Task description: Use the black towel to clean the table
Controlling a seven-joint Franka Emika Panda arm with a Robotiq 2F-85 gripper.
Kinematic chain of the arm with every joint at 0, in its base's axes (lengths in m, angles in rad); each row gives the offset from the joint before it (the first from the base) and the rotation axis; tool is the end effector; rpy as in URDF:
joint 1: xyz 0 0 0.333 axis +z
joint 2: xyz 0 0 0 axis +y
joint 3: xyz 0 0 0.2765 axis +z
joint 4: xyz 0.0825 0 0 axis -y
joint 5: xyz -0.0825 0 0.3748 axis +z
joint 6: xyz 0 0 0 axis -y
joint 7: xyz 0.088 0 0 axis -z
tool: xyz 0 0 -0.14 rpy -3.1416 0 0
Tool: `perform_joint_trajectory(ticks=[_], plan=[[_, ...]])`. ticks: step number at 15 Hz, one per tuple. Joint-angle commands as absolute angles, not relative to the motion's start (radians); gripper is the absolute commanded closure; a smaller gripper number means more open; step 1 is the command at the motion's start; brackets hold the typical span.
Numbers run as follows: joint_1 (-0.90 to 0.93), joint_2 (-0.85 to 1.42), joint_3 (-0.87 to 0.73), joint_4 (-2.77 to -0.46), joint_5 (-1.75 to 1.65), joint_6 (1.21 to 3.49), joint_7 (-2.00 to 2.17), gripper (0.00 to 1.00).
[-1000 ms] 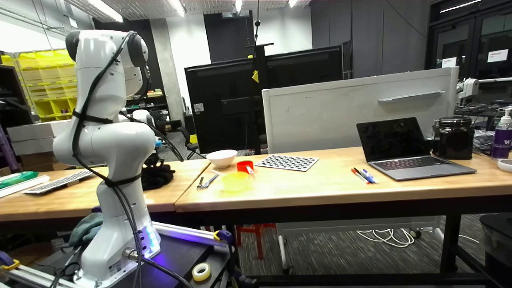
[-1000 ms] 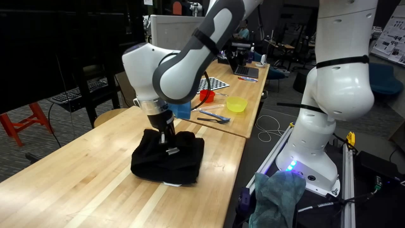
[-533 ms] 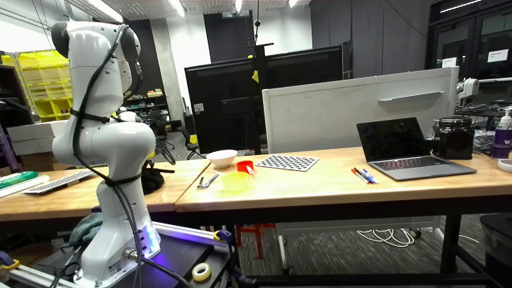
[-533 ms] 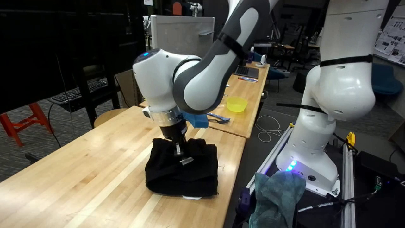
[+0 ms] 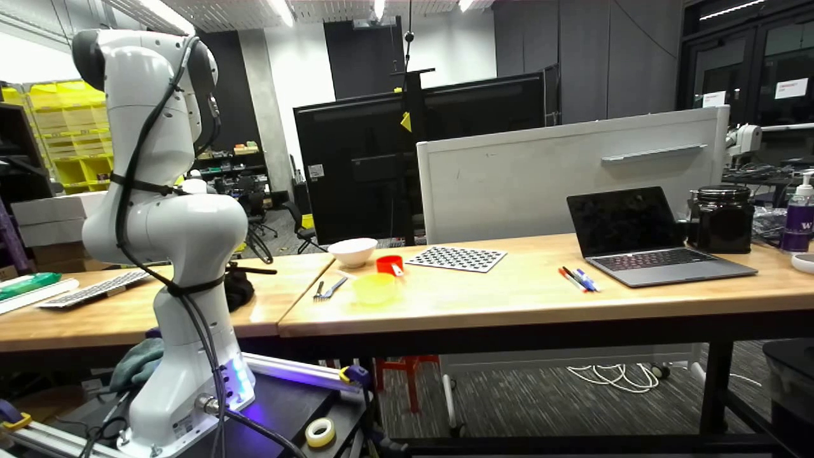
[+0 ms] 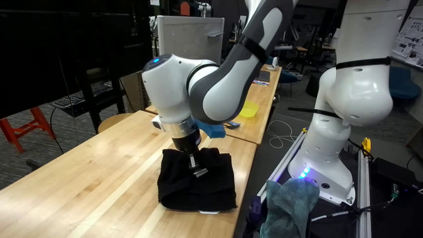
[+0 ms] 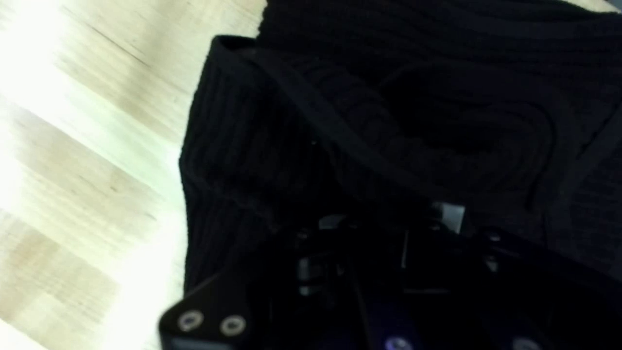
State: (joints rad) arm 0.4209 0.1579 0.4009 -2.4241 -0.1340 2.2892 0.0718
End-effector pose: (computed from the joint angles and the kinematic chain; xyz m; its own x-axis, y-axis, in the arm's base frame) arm 0.2982 0.3237 0.1654 0.6335 0.7241 -0.2726 0.7580 -0.6515 0.0310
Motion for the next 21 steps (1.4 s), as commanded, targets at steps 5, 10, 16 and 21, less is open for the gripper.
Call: perform_joint_trajectory(ticks=[5, 10, 16, 21], plan=[[0.432, 0.219, 0.411, -2.475, -0.109, 2.338, 0.073, 0.96], [0.434, 0.201, 0.41, -2.468, -0.118, 2.323, 0.08, 0.4], [0.441, 0.173, 0.407, -2.463, -0.14, 2.294, 0.089, 0.06], [0.444, 0.16, 0.406, -2.455, -0.153, 2.264, 0.097, 0.0]])
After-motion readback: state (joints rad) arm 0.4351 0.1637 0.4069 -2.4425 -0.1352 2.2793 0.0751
